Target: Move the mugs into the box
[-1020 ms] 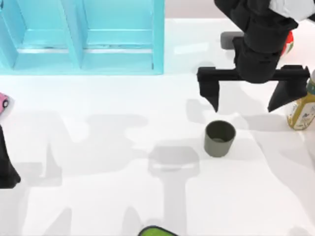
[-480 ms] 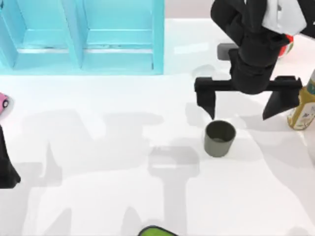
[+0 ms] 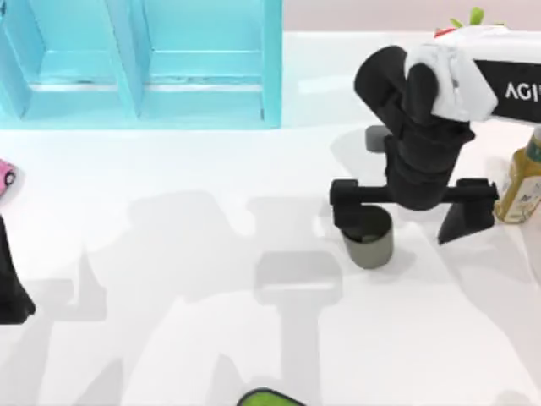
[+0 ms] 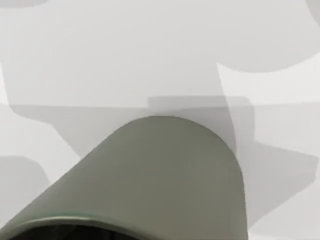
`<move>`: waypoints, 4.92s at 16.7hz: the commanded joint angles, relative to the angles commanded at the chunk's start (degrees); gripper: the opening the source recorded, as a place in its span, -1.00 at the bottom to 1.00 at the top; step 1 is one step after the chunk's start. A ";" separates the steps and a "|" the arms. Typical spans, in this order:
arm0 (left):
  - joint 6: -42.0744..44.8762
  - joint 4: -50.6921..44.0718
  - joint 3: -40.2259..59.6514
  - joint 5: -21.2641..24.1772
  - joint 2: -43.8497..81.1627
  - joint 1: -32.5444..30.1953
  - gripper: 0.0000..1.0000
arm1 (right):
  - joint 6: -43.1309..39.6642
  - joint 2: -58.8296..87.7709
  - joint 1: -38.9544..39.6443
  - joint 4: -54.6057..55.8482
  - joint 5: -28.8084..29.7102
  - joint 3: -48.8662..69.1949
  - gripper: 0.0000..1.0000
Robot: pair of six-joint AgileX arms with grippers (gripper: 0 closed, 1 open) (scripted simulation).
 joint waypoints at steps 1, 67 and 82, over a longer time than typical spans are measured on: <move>0.00 0.00 0.00 0.00 0.00 0.00 1.00 | 0.00 0.00 0.00 0.00 0.00 0.00 1.00; 0.00 0.00 0.00 0.00 0.00 0.00 1.00 | -56.79 -14.24 -56.31 -23.16 2.37 11.23 -1.00; 0.00 0.00 0.00 0.00 0.00 0.00 1.00 | -55.79 -14.59 -55.57 -9.32 2.41 -2.60 -0.55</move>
